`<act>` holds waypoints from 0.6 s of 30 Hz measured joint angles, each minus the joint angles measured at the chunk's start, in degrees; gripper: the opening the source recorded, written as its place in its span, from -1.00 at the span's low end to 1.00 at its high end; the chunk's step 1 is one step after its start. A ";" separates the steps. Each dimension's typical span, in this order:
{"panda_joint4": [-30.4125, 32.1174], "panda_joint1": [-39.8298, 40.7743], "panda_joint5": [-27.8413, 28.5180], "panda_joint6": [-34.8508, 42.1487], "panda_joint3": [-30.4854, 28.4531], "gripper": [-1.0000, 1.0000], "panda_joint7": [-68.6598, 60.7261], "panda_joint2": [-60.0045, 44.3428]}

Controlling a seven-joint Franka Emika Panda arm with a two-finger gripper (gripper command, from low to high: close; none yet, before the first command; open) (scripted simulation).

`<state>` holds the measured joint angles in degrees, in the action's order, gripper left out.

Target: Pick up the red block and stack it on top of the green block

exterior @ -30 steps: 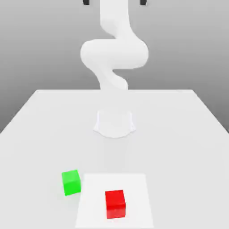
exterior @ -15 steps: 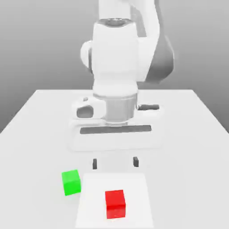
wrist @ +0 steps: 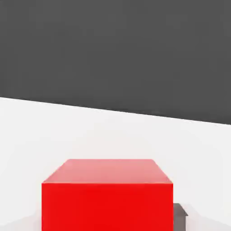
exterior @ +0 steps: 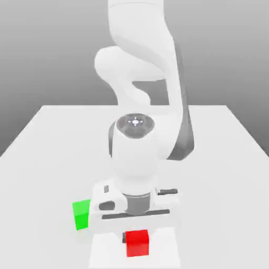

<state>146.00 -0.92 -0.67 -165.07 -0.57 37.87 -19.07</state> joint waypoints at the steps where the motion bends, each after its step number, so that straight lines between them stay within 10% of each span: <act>1: 0.21 -0.02 0.06 1.19 -0.03 -1.00 0.04 1.39; 18: 13.55 12.88 2.57 12.12 -7.12 -1.00 31.66 25.76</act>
<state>159.55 11.96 1.90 -152.95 -7.70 69.52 6.69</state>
